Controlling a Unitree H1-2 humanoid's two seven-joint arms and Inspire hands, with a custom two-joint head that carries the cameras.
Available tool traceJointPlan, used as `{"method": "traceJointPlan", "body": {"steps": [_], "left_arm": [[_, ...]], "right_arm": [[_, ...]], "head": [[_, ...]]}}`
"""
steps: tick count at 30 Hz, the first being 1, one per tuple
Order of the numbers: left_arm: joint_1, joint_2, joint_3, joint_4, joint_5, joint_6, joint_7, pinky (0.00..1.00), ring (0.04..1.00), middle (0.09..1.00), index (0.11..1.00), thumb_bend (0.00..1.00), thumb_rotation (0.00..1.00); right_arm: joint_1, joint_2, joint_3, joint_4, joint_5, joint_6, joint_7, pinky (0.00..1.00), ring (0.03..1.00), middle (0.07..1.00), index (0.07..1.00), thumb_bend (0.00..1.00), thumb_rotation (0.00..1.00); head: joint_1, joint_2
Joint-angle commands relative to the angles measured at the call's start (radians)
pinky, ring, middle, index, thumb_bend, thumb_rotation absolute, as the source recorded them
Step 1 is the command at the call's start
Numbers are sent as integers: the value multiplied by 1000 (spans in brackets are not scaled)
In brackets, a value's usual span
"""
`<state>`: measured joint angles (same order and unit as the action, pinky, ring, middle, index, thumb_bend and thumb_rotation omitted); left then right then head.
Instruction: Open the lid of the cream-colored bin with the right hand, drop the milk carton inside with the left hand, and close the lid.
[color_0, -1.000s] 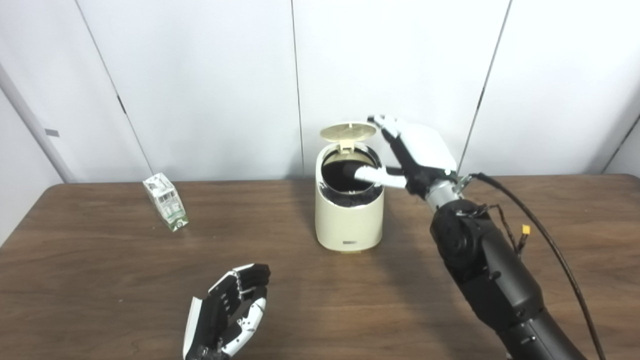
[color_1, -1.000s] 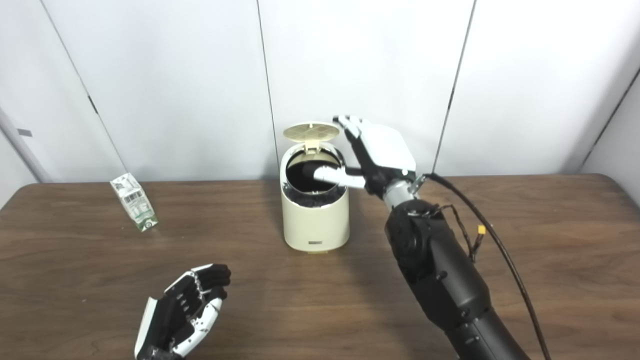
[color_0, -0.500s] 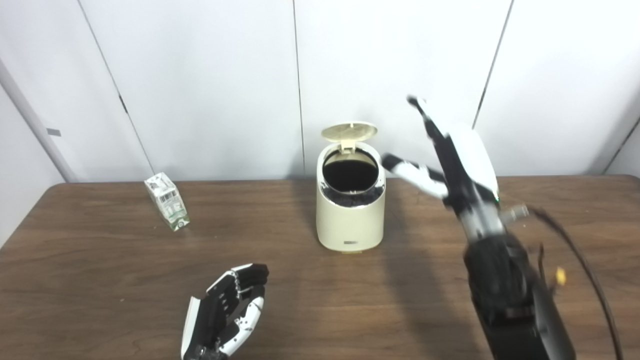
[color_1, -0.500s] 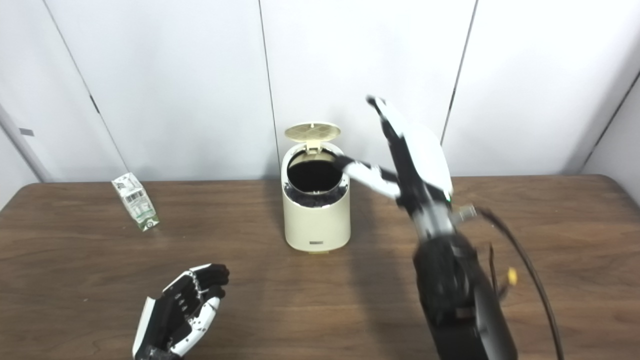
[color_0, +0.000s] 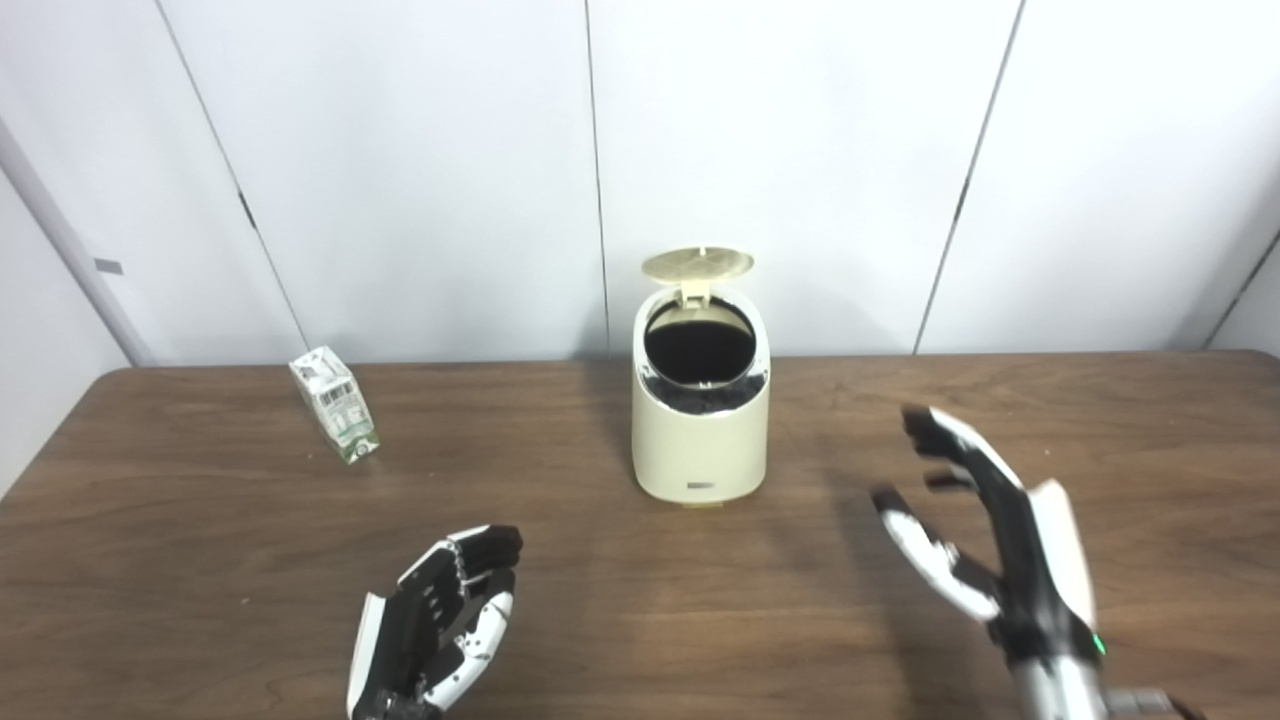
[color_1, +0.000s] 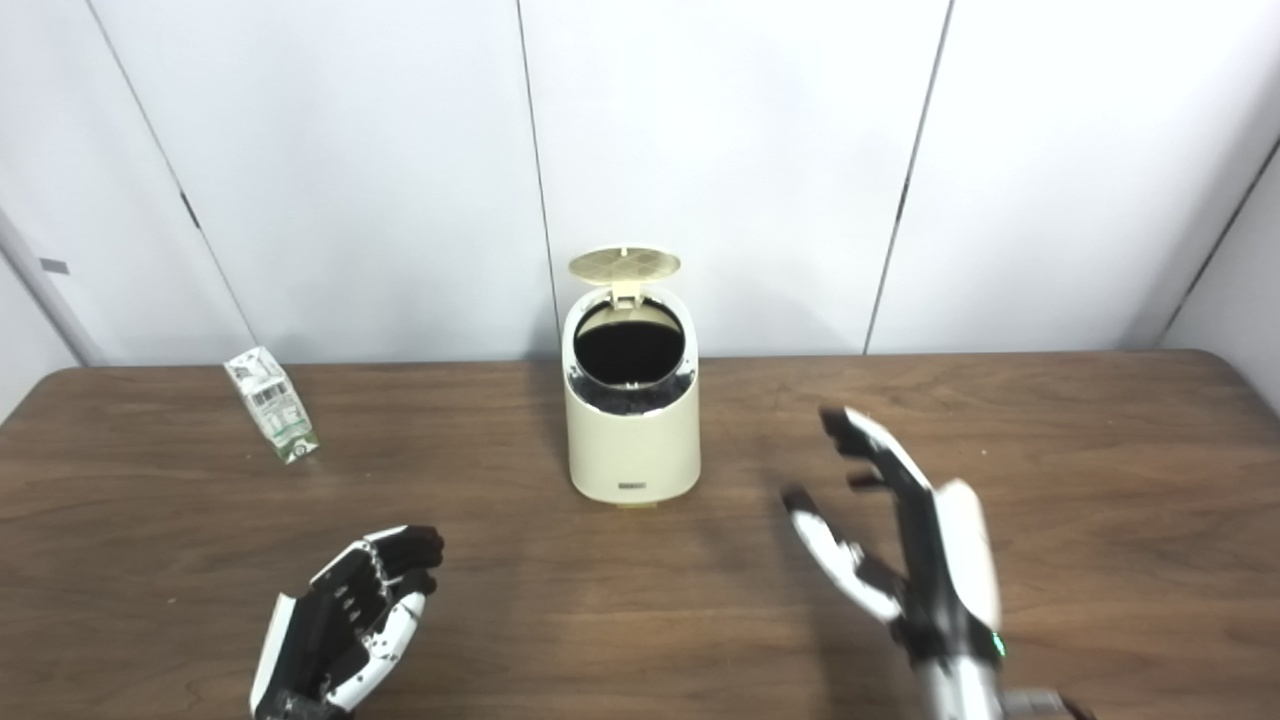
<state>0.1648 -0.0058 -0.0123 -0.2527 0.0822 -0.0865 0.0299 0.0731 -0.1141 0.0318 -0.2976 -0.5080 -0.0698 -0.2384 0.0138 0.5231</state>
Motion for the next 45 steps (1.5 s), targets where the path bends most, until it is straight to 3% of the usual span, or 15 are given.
{"method": "traceJointPlan", "body": {"steps": [1,7,12,20,23,27,29,35,39,45], "left_arm": [[-18,5,3,-18,-9,-25,-2,667,721,713,700,231,173],[-18,12,9,-20,-18,-18,-5,676,724,717,705,231,156],[-17,16,8,-23,-15,-21,-8,669,721,719,706,229,161],[-5,17,16,-36,-3,-21,0,669,716,711,700,245,204],[-3,23,37,-59,6,27,10,628,673,674,675,298,199],[-8,44,83,-111,9,151,11,552,589,609,655,480,147],[-14,55,118,-128,-3,189,17,545,592,617,664,538,94],[-57,79,233,-106,-5,153,78,533,619,683,751,616,102],[-87,89,286,-117,7,159,121,698,798,849,895,670,224],[-136,131,333,-128,29,216,141,864,897,912,973,694,289]], "right_arm": [[8,1,-12,-12,24,-84,-27,543,677,716,699,247,286],[54,14,-23,35,61,-151,-35,563,682,705,683,250,170],[44,16,-30,70,73,-174,-37,551,673,702,680,257,266],[41,19,-38,96,104,-182,-25,572,683,710,678,258,267],[43,20,-38,100,97,-187,-30,574,683,710,684,256,254],[48,20,-41,96,90,-186,-33,577,687,710,682,254,225],[51,18,-43,94,84,-186,-35,575,685,709,682,254,260],[55,7,-59,94,124,-193,-23,575,687,712,688,247,209],[54,-6,-75,107,144,-202,-17,580,689,717,688,245,232],[51,-29,-94,126,158,-206,-3,586,693,718,696,233,273]], "head": [[-1,0],[-16,2],[-11,6],[15,0],[20,-3],[34,-4],[38,-3],[64,-7],[99,-15],[169,-28]]}}
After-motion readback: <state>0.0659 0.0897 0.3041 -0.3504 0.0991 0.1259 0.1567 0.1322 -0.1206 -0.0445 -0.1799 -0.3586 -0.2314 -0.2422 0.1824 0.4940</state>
